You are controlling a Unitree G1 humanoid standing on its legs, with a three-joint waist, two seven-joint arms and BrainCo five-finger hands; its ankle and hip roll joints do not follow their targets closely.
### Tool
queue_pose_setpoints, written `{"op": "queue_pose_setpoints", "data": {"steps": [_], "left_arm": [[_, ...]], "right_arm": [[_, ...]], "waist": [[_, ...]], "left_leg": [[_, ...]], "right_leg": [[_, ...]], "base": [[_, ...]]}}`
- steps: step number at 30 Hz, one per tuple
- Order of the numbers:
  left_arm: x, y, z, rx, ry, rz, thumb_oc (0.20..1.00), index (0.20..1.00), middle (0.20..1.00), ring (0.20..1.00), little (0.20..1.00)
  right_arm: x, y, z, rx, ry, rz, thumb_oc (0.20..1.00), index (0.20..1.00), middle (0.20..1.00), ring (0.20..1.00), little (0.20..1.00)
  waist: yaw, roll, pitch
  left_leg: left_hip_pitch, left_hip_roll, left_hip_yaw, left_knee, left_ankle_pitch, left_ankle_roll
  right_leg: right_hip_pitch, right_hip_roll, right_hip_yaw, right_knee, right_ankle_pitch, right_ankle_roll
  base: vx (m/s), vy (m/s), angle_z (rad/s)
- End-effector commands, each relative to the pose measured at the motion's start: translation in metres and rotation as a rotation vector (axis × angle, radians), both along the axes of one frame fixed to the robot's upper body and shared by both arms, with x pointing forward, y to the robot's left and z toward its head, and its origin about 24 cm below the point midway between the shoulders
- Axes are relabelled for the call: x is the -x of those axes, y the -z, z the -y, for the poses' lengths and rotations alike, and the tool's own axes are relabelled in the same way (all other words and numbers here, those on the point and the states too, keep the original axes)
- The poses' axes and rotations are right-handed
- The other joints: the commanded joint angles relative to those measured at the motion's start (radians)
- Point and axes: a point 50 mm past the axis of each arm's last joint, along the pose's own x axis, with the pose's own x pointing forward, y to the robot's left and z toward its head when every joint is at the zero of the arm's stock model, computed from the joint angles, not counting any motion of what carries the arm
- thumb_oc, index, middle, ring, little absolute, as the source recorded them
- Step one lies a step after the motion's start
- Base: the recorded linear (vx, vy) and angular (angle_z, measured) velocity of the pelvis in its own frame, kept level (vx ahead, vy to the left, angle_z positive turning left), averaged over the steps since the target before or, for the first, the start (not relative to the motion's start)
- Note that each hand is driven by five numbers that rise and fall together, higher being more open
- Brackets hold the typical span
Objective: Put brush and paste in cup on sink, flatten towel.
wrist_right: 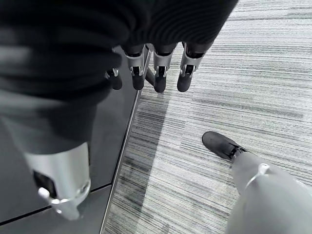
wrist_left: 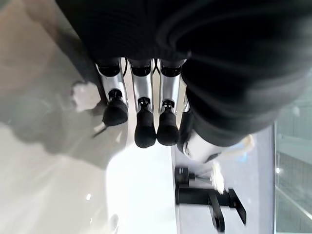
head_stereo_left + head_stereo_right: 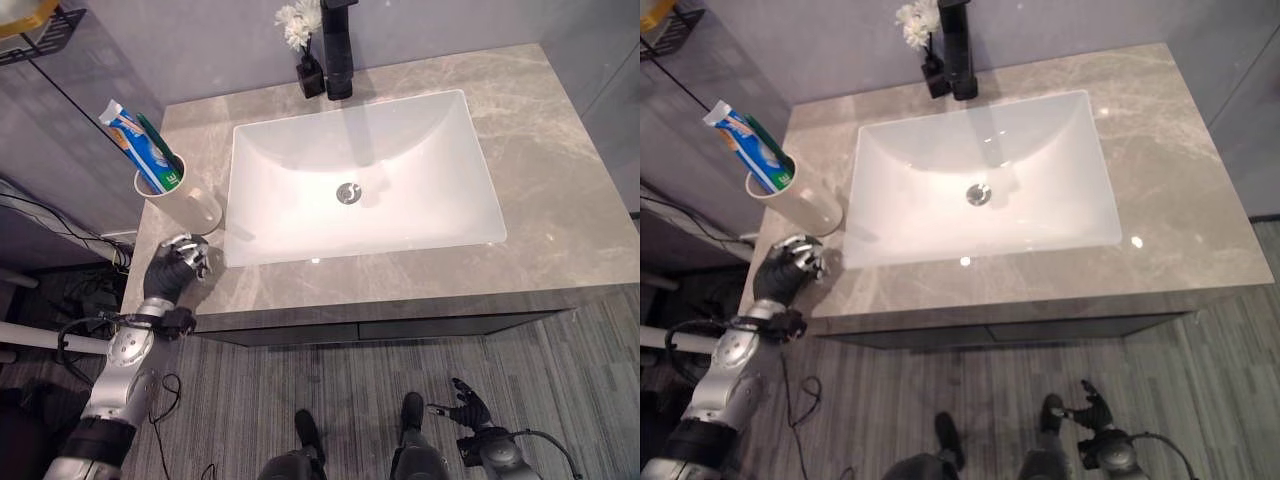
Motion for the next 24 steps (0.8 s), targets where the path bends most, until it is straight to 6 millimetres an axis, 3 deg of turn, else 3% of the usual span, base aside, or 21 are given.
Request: {"op": "queue_pose_setpoints", "data": {"steps": [1, 4, 8, 10, 20, 24], "left_arm": [[-0.014, -0.016, -0.019, -0.082, -0.108, 0.034, 0.2, 0.2, 0.2, 0.2, 0.2], [-0.024, -0.04, -0.029, -0.13, -0.165, 0.089, 0.2, 0.2, 0.2, 0.2, 0.2], [-0.029, -0.054, -0.039, -0.142, -0.211, 0.117, 0.2, 0.2, 0.2, 0.2, 0.2], [-0.036, -0.073, -0.048, -0.16, -0.259, 0.152, 0.2, 0.2, 0.2, 0.2, 0.2], [-0.056, -0.126, -0.072, -0.236, -0.399, 0.191, 0.2, 0.2, 0.2, 0.2, 0.2], [-0.063, -0.159, -0.081, -0.253, -0.47, 0.217, 0.2, 0.2, 0.2, 0.2, 0.2]], "right_arm": [[-0.016, -0.015, 0.004, 0.049, -0.094, 0.06, 1.0, 1.0, 1.0, 1.0, 1.0], [-0.009, -0.012, 0.015, 0.07, -0.052, 0.033, 1.0, 1.0, 1.0, 1.0, 1.0], [-0.003, -0.01, 0.019, 0.068, -0.025, 0.013, 1.0, 1.0, 1.0, 1.0, 1.0], [-0.002, -0.01, 0.02, 0.068, -0.034, 0.01, 1.0, 1.0, 1.0, 1.0, 1.0], [-0.008, -0.011, 0.016, 0.051, -0.051, 0.021, 1.0, 1.0, 1.0, 1.0, 1.0], [-0.016, -0.015, 0.009, 0.026, -0.074, 0.052, 1.0, 1.0, 1.0, 1.0, 1.0]], "waist": [[-0.041, -0.02, 0.022], [-0.048, -0.023, 0.034], [-0.054, -0.027, 0.039], [-0.062, -0.032, 0.044], [-0.081, -0.054, 0.067], [-0.095, -0.066, 0.081]], "left_leg": [[-0.088, 0.061, -0.069, 0.001, 0.12, -0.056], [-0.098, 0.056, -0.072, 0.001, 0.118, -0.054], [-0.101, 0.056, -0.069, 0.001, 0.115, -0.054], [-0.105, 0.056, -0.066, 0.001, 0.114, -0.054], [-0.131, 0.063, -0.065, 0.001, 0.118, -0.057], [-0.153, 0.067, -0.06, 0.001, 0.12, -0.058]], "right_leg": [[0.094, -0.112, -0.02, 0.004, 0.009, 0.114], [0.085, -0.116, -0.018, 0.004, 0.018, 0.118], [0.079, -0.118, -0.014, 0.004, 0.025, 0.122], [0.07, -0.119, -0.01, 0.004, 0.029, 0.124], [0.035, -0.111, 0.006, 0.004, 0.043, 0.129], [0.006, -0.107, 0.016, 0.004, 0.057, 0.131]], "base": [[-0.01, -0.005, -0.08], [0.0, -0.003, -0.11], [0.01, 0.0, -0.03], [0.0, 0.0, 0.0], [0.0, -0.003, -0.01], [0.0, 0.0, 0.0]]}}
